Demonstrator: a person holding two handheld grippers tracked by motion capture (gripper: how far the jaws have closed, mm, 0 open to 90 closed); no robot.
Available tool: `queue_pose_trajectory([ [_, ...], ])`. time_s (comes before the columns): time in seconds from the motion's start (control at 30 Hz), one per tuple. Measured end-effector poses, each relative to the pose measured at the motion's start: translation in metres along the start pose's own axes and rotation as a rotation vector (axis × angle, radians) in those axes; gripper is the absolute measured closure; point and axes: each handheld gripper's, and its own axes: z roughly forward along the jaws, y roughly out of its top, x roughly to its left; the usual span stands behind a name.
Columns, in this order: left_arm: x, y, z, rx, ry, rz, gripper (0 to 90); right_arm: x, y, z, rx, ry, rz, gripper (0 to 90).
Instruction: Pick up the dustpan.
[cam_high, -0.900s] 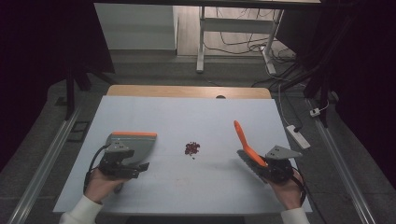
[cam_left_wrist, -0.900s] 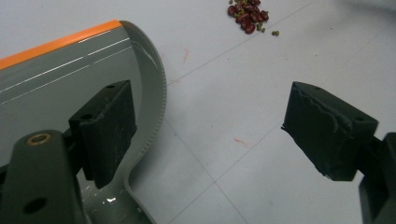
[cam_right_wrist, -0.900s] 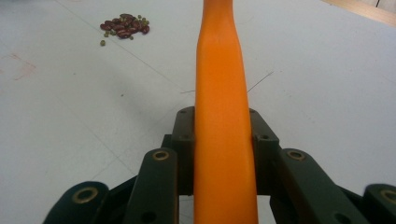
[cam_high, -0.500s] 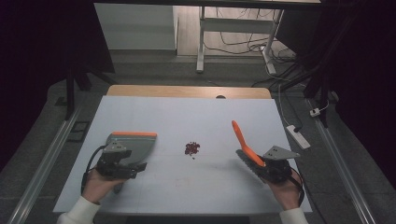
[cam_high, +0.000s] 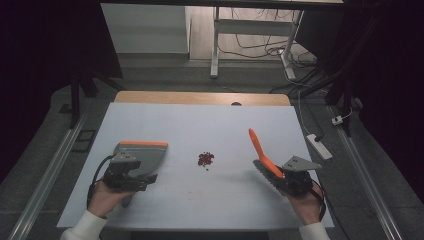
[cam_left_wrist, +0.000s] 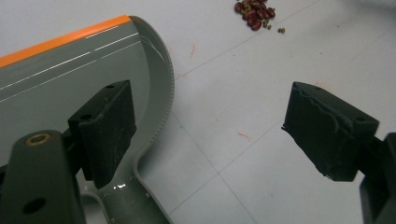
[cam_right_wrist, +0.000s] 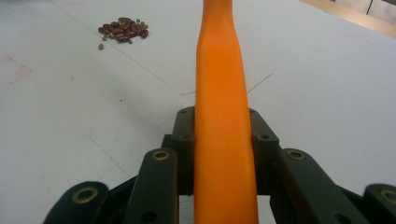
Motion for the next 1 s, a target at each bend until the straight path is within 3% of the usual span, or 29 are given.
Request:
queue_pose_trajectory([
  [0.23,-0.006,0.007,-0.002,0.006,0.026,-0.008,17.1,0.0,0.001,-0.004,-0.023,0.0,0.011,70.1],
  [0.37,-0.01,0.012,-0.005,0.032,0.059,-0.049,17.3,0.0,0.0,-0.005,-0.032,0.019,0.015,70.1],
  [0.6,-0.009,0.017,-0.009,0.036,0.065,-0.045,17.3,0.001,0.002,-0.004,-0.037,0.022,0.011,70.1],
  [0.67,-0.007,0.018,-0.013,0.04,0.056,-0.063,17.6,0.002,0.003,-0.004,-0.044,0.028,0.023,70.1],
  [1.0,0.006,0.014,-0.039,0.06,0.119,-0.176,15.8,0.002,0.001,-0.005,-0.043,0.025,0.035,70.1],
])
